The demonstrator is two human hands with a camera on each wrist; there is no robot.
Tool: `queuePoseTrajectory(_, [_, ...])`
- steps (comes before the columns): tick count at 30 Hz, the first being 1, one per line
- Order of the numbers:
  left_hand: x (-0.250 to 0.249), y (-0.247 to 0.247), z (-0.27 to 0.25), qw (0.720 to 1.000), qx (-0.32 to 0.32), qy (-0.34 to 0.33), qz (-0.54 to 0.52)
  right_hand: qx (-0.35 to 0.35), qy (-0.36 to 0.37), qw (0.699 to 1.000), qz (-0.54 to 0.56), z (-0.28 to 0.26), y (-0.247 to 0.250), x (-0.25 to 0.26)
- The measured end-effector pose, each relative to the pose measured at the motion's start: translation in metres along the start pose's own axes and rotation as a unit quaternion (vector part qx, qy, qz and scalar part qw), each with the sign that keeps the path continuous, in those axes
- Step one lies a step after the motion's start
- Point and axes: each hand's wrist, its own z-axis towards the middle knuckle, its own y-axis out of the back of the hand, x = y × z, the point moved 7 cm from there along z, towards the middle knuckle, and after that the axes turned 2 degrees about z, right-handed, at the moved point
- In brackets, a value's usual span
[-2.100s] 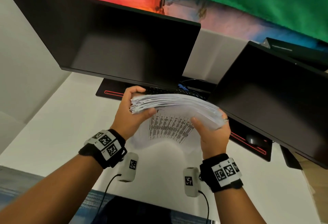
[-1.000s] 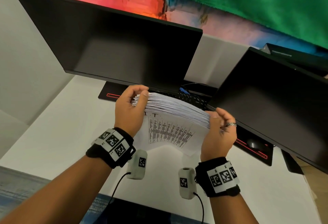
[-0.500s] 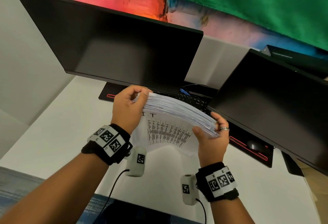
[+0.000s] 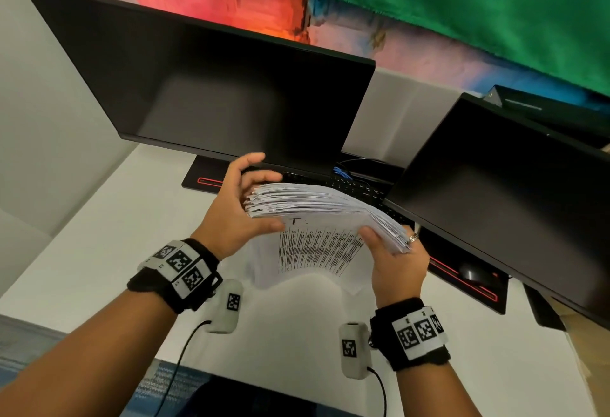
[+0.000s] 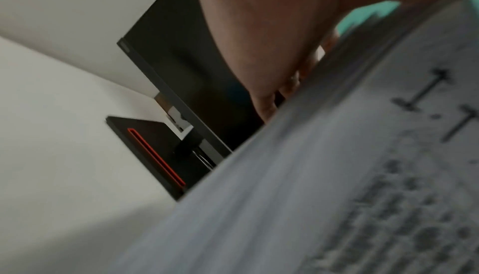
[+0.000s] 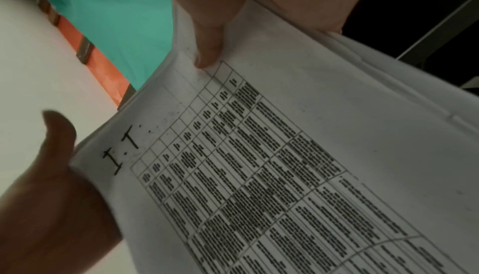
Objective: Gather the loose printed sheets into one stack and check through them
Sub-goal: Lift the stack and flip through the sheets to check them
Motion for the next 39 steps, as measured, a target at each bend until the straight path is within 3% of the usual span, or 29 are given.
queuePoseTrajectory(4, [0.002, 0.003, -0.001, 0.987, -0.040, -0.012, 0.156, -0.001, -0.001, 1.000, 0.016, 0.006, -0.001, 0.005])
queuePoseTrajectory(6, [0.002, 0.004, -0.001, 0.990, -0.074, -0.005, 0.121, -0.004, 0.014, 1.000, 0.017, 0.006, -0.001, 0.010])
queuePoseTrajectory(11, [0.012, -0.011, -0.010, 0.999, -0.034, 0.015, 0.014, 0.009, -0.021, 0.999, 0.037, -0.004, 0.001, 0.003])
queuePoseTrajectory(15, [0.001, -0.007, -0.009, 0.990, -0.136, -0.028, 0.002, -0.023, 0.030, 0.998, 0.042, -0.004, 0.001, 0.016])
queuePoseTrajectory(21, [-0.008, -0.006, -0.011, 0.971, -0.215, -0.054, 0.087, -0.060, 0.051, 0.996, 0.050, -0.005, -0.005, 0.024])
queuePoseTrajectory(26, [-0.020, -0.009, -0.009, 0.960, -0.223, -0.094, 0.143, -0.093, 0.058, 0.994, 0.011, -0.004, -0.004, 0.024])
queuePoseTrajectory(34, [-0.022, -0.008, -0.007, 0.958, -0.240, -0.081, 0.133, -0.115, 0.057, 0.991, 0.044, -0.004, -0.006, 0.024])
queuePoseTrajectory(39, [-0.020, -0.006, -0.006, 0.966, -0.225, -0.075, 0.100, -0.032, 0.035, 0.997, 0.052, -0.013, -0.007, 0.015])
